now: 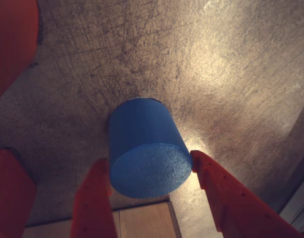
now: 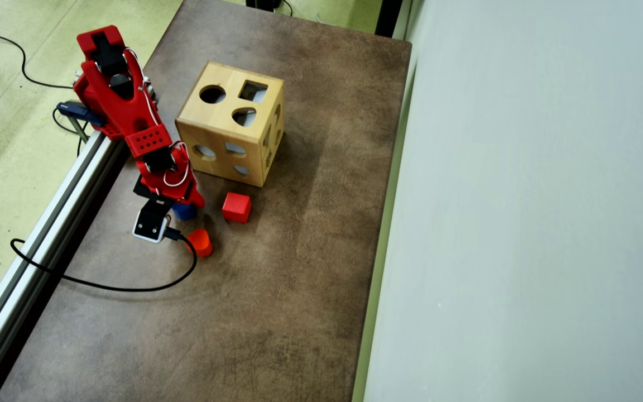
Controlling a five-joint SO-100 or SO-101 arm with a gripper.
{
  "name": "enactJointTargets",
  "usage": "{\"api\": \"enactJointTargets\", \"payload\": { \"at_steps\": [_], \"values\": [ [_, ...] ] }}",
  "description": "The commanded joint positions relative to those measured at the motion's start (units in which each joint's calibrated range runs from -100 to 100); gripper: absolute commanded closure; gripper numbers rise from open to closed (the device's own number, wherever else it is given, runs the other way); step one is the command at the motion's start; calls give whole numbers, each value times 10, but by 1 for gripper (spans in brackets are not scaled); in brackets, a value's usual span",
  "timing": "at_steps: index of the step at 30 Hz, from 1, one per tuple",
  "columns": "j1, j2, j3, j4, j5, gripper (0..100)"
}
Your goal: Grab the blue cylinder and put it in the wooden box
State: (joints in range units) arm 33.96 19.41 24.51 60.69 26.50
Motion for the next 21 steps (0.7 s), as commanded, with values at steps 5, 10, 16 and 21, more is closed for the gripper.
{"api": "enactJointTargets", "payload": {
  "at_steps": [5, 10, 16, 21],
  "values": [
    [-10, -9, -21, -3, -2, 86],
    [-10, -4, -21, -3, -2, 92],
    [-11, -8, -21, -3, -1, 92],
    [-11, -11, -18, -3, -2, 79]
  ]
}}
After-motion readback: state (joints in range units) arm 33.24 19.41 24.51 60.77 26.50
